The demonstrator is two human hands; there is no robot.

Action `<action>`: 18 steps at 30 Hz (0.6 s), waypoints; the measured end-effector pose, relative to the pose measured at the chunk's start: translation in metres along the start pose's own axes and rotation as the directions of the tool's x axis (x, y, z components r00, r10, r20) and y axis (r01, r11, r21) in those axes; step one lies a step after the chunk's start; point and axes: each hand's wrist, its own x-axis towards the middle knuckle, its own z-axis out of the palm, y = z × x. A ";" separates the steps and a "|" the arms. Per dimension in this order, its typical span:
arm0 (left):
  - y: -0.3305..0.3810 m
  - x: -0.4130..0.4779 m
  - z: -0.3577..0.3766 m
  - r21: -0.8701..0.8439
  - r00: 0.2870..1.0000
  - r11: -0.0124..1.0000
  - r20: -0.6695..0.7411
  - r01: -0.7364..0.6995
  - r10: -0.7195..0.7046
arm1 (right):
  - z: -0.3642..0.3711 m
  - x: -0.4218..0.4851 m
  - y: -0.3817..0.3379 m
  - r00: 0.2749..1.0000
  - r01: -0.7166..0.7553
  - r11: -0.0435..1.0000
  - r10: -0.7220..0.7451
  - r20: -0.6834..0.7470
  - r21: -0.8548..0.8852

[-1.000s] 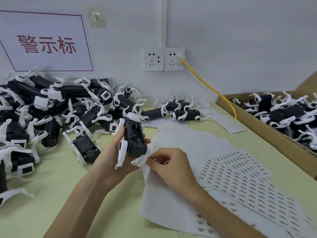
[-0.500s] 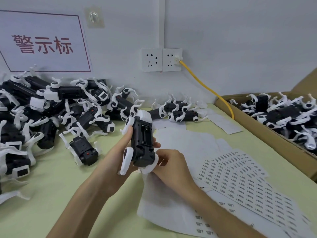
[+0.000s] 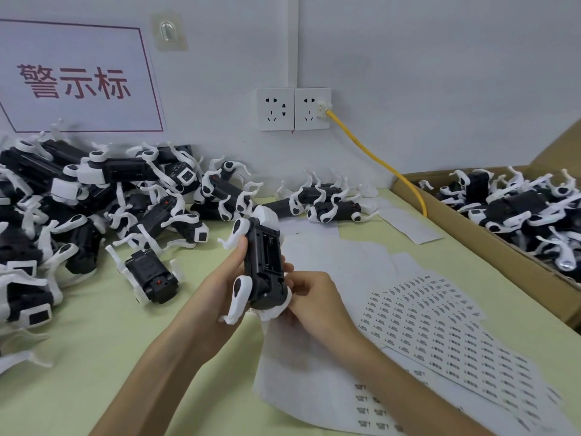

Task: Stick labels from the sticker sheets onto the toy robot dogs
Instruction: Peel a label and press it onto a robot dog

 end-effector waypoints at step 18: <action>-0.001 0.009 -0.015 -0.066 0.997 0.997 0.060 -0.034 0.038 | 0.002 -0.002 0.003 0.978 0.191 0.945 -0.206 -0.028 -0.265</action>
